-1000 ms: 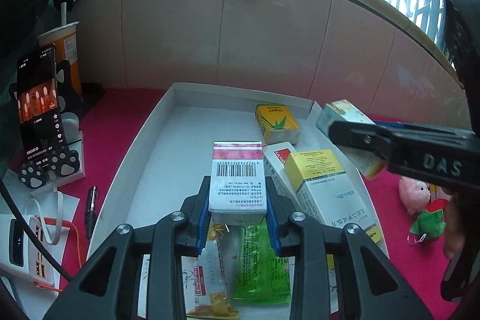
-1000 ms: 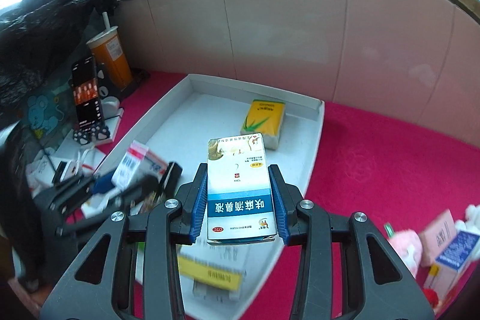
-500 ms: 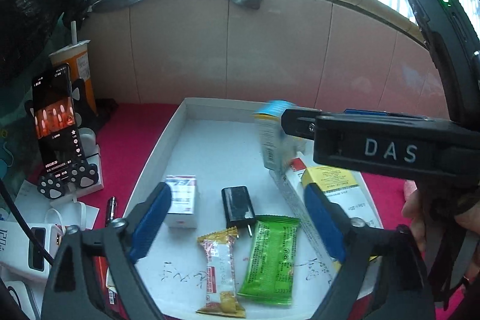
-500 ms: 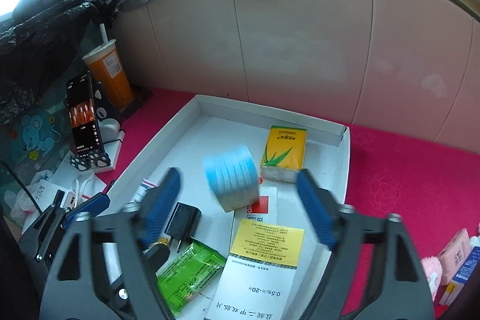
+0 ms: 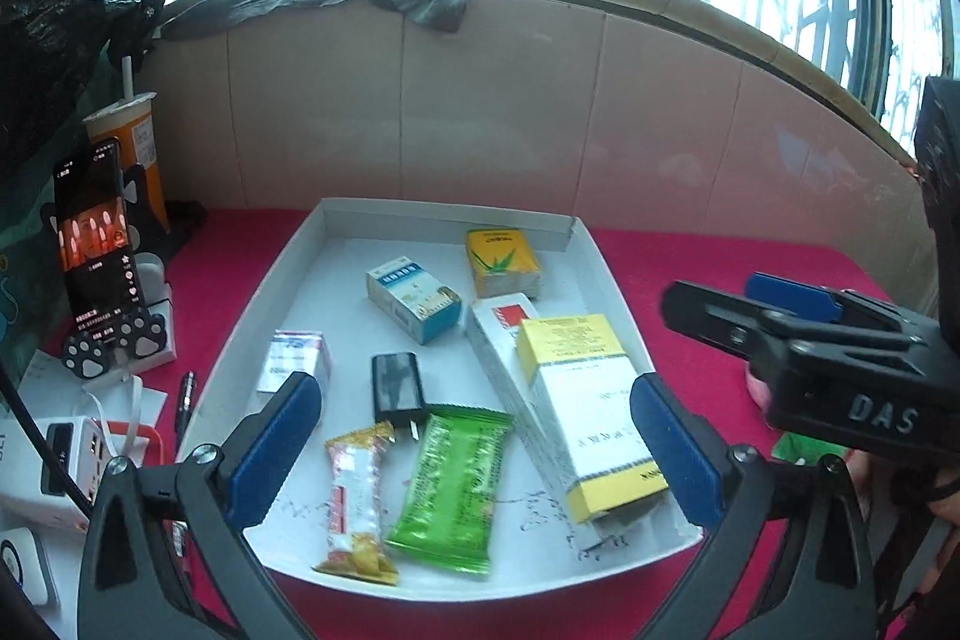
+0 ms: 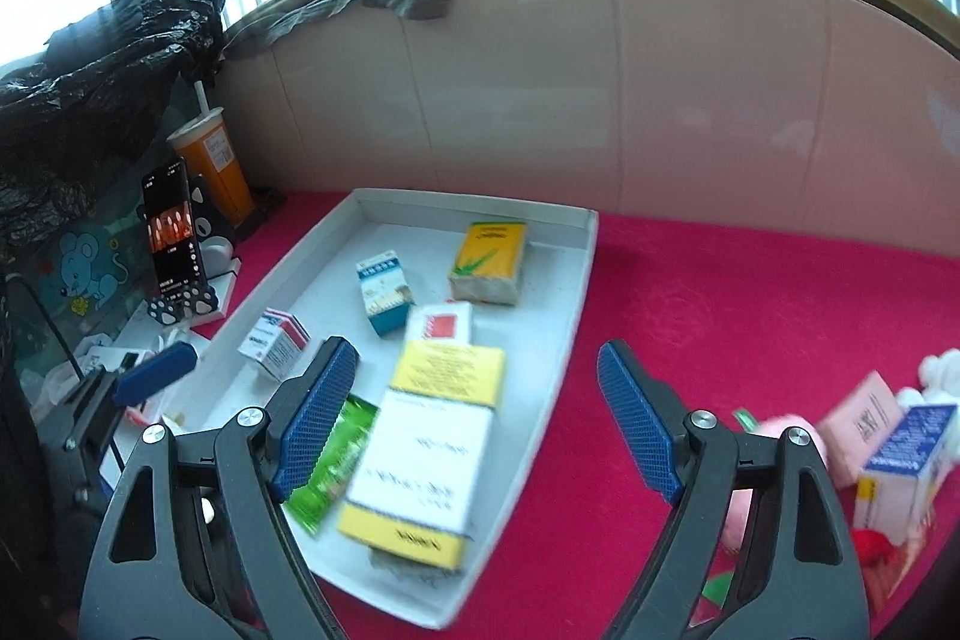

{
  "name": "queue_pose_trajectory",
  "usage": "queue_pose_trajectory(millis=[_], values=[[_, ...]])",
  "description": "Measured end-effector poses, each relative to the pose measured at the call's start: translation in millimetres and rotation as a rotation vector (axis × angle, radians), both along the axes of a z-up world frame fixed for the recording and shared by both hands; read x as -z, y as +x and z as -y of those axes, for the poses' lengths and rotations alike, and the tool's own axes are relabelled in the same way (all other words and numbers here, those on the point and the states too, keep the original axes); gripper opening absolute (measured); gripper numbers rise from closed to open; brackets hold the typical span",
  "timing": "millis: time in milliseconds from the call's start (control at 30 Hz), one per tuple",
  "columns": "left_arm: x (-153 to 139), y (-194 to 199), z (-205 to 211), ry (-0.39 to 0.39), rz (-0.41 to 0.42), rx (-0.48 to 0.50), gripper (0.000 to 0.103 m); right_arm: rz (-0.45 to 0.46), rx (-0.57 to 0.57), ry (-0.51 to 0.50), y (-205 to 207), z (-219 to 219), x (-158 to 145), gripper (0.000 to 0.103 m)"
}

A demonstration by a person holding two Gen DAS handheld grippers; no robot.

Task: Organize objects
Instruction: 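Move both grippers back toward the pile of items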

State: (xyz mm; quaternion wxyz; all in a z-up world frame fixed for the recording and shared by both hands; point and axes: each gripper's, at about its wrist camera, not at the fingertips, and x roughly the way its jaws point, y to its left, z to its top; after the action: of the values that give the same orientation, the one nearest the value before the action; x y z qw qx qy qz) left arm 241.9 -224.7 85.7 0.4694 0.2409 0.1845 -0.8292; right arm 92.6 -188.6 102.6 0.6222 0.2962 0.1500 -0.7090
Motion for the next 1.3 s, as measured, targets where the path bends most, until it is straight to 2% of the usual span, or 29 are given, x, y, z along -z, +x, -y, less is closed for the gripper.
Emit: queue_pose_trajectory(millis=[233, 400, 467, 567, 633, 733, 967, 1033, 1167, 1300], values=[[6.0, -36.4, -31.7, 0.011, 0.024, 0.122, 0.103, -0.009, 0.106, -0.054, -34.6, -75.1, 2.7, 0.084], [14.3, -73.1, -59.0, 0.022, 0.049, 0.237, 0.103, -0.034, 0.271, -0.104, -78.6, -141.3, 0.3, 0.084], [20.5, -90.1, -70.2, 0.032, 0.072, 0.288, 0.103, -0.016, 0.349, -0.095, -104.6, -163.3, 2.9, 0.084], [30.9, -115.5, -88.9, 0.033, 0.120, 0.362, 0.103, 0.098, 0.442, -0.071, -148.4, -184.0, 11.4, 0.084], [37.0, -129.7, -100.0, 0.032, 0.144, 0.406, 0.103, 0.243, 0.470, -0.079, -177.2, -193.5, 20.0, 0.084], [43.6, -146.0, -109.8, 0.039, 0.178, 0.454, 0.103, 0.407, 0.455, -0.103, -201.9, -193.7, 29.2, 0.084], [50.5, -160.7, -114.7, 0.055, 0.191, 0.494, 0.103, 0.533, 0.458, -0.069, -214.6, -162.7, 42.1, 0.084], [52.7, -162.5, -112.5, 0.053, 0.191, 0.500, 0.103, 0.550, 0.453, -0.060, -213.7, -154.6, 45.0, 0.084], [55.5, -170.3, -111.7, -0.003, 0.215, 0.515, 0.103, 0.496, 0.507, 0.010, -214.3, -134.0, 46.2, 0.084], [53.5, -176.3, -108.9, 0.004, 0.203, 0.538, 0.103, 0.544, 0.544, 0.056, -224.2, -118.6, 55.5, 0.084]])
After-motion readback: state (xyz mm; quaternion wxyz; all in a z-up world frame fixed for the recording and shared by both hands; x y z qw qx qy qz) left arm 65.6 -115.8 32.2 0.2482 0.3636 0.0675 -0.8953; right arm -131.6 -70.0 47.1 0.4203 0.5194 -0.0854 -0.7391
